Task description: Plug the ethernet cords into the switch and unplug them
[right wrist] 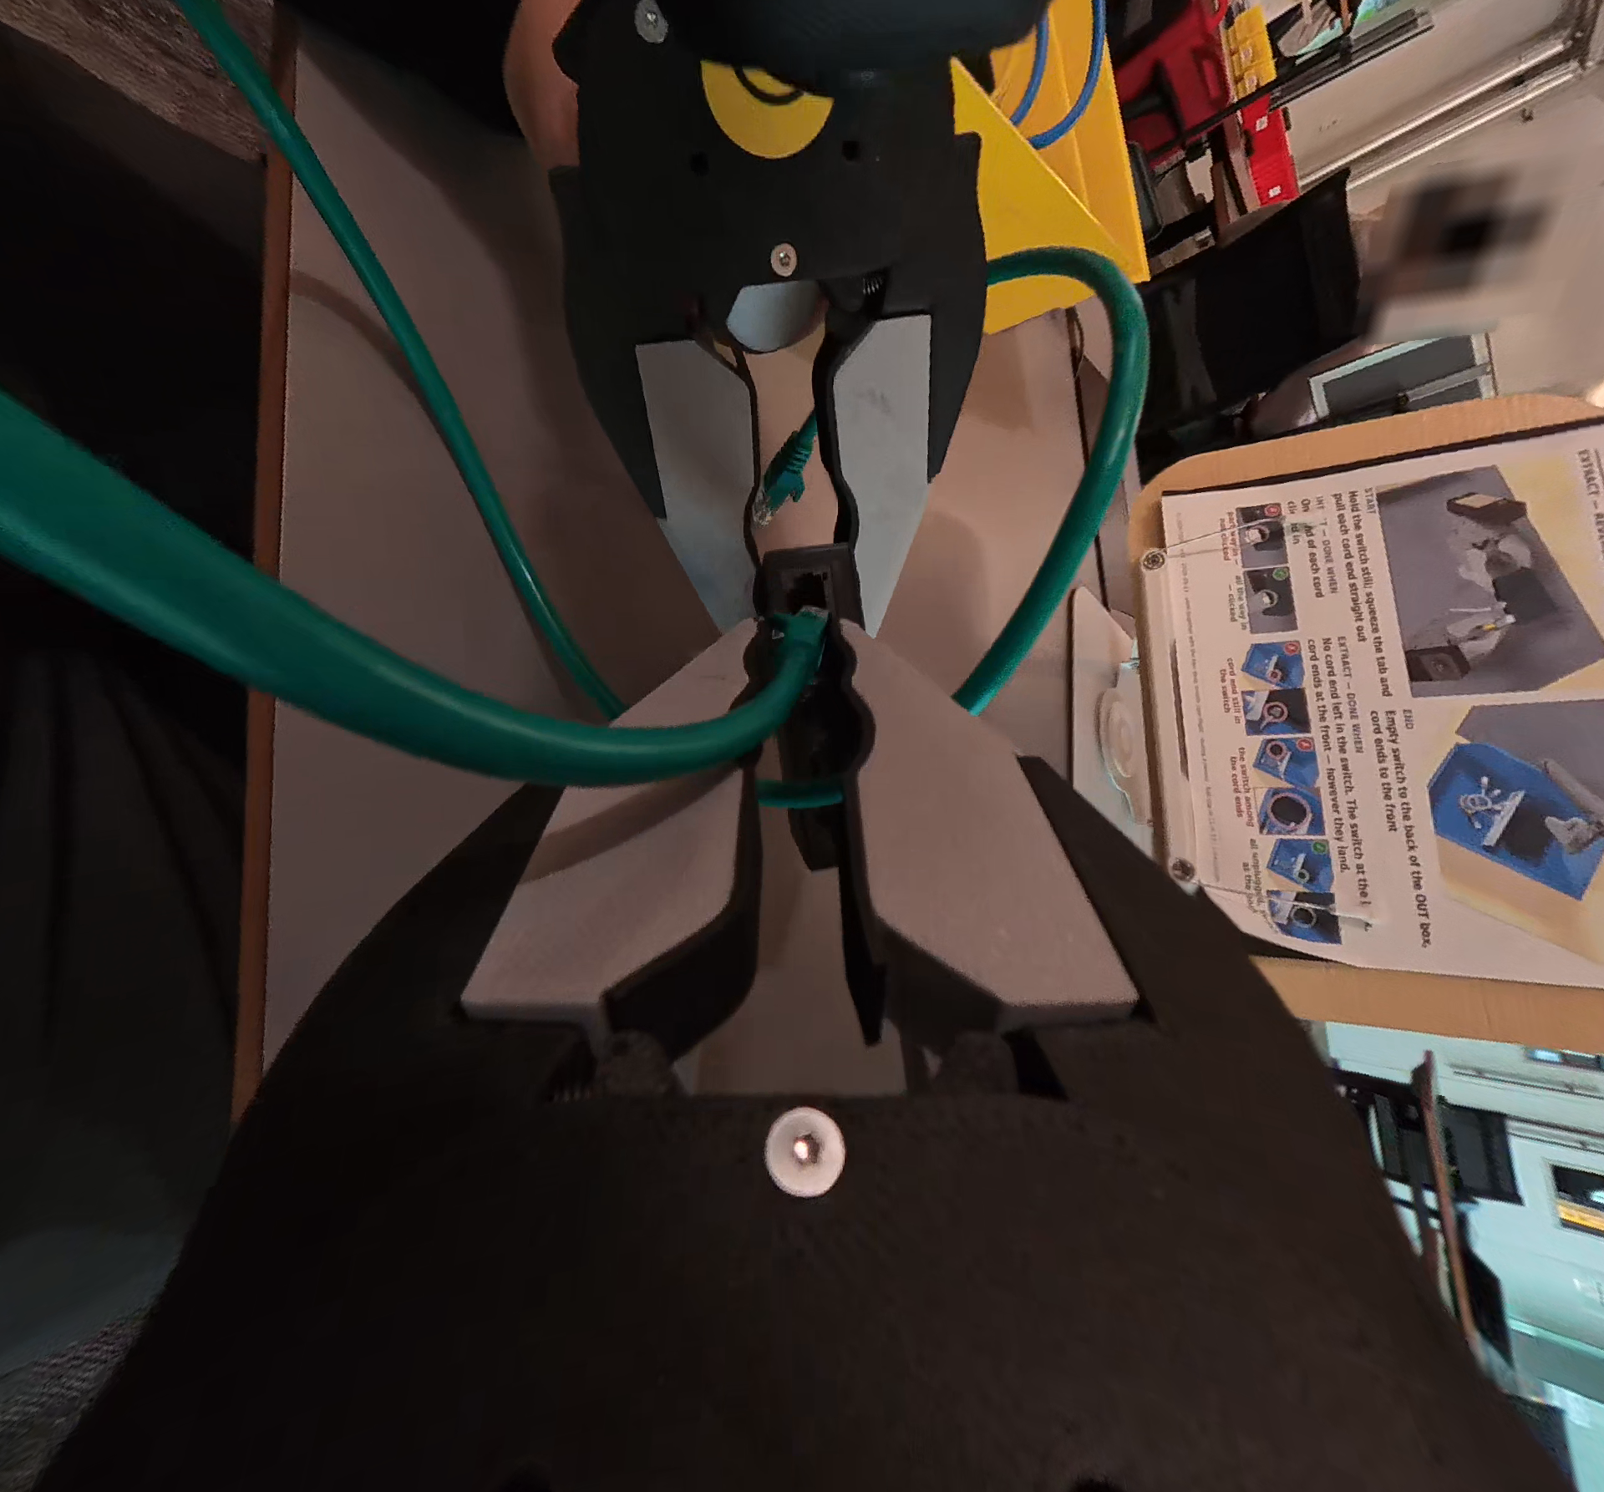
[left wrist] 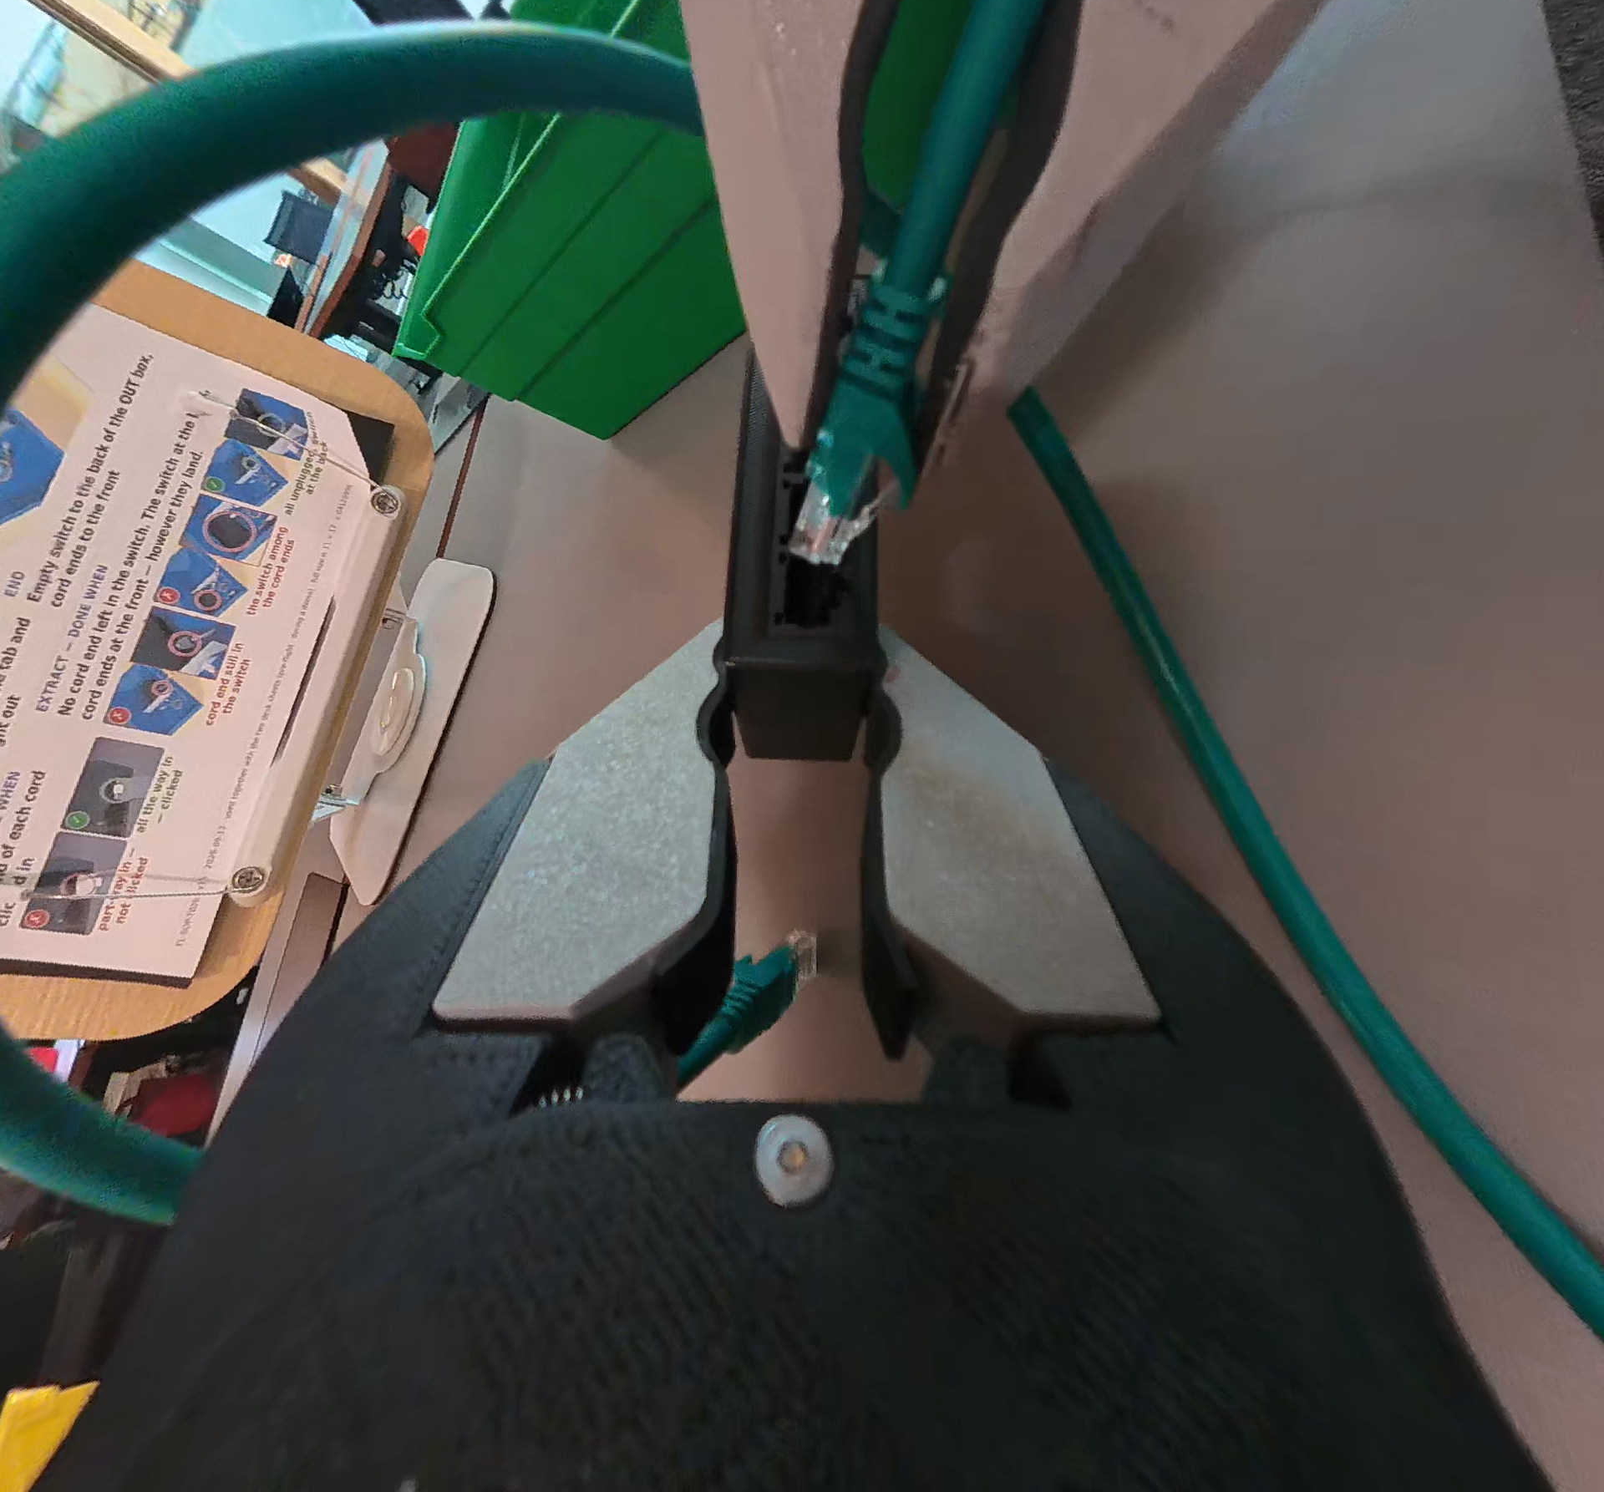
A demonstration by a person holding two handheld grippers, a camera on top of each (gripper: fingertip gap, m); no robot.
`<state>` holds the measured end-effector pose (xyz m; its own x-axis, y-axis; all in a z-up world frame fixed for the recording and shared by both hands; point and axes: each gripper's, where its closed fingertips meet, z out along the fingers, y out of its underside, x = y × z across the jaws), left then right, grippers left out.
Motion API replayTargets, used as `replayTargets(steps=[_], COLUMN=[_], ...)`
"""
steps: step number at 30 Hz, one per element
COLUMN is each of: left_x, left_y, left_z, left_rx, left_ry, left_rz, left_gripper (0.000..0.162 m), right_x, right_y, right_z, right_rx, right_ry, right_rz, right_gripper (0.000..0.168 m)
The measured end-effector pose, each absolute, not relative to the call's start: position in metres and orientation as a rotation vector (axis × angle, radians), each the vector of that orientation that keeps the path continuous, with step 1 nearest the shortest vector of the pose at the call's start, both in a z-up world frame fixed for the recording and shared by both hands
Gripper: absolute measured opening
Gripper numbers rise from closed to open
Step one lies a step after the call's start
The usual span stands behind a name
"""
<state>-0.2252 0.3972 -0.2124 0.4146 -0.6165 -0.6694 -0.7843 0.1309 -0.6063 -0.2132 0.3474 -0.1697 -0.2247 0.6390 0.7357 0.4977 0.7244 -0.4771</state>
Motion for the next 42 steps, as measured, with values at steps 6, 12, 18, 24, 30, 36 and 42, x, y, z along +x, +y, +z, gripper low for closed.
replayTargets(steps=[6, 12, 18, 24, 30, 36, 42], left_x=[-0.219, -0.212, -0.229, -0.231, -0.230, -0.240, -0.244], left_y=[0.388, 0.374, 0.379, 0.381, 0.394, 0.394, 0.379], left_z=[-0.208, -0.191, -0.198, -0.200, -0.221, -0.215, -0.211], left_rx=[-1.532, -1.501, -1.584, -1.679, -1.765, -1.662, -1.653], left_ry=[1.301, 1.265, 1.238, 1.156, 1.161, 1.241, 1.280], left_rz=[0.127, -0.096, -0.139, -0.292, -0.161, 0.047, -0.107], left_gripper=[0.024, 0.024, 0.025, 0.029, 0.039, 0.029, 0.028], right_x=[-0.199, -0.201, -0.203, -0.210, -0.218, -0.214, -0.205], right_y=[0.360, 0.363, 0.359, 0.365, 0.360, 0.361, 0.369], right_z=[-0.177, -0.180, -0.178, -0.165, -0.170, -0.167, -0.182], right_rx=[-0.955, -1.002, -1.040, -1.275, -1.416, -1.399, -1.326], right_ry=[-1.916, -1.879, -1.848, -1.715, -1.697, -1.704, -1.803], right_rz=[0.151, 0.325, 0.521, 0.755, 0.811, 0.809, 0.602], right_gripper=[0.009, 0.009, 0.009, 0.009, 0.009, 0.010, 0.009])
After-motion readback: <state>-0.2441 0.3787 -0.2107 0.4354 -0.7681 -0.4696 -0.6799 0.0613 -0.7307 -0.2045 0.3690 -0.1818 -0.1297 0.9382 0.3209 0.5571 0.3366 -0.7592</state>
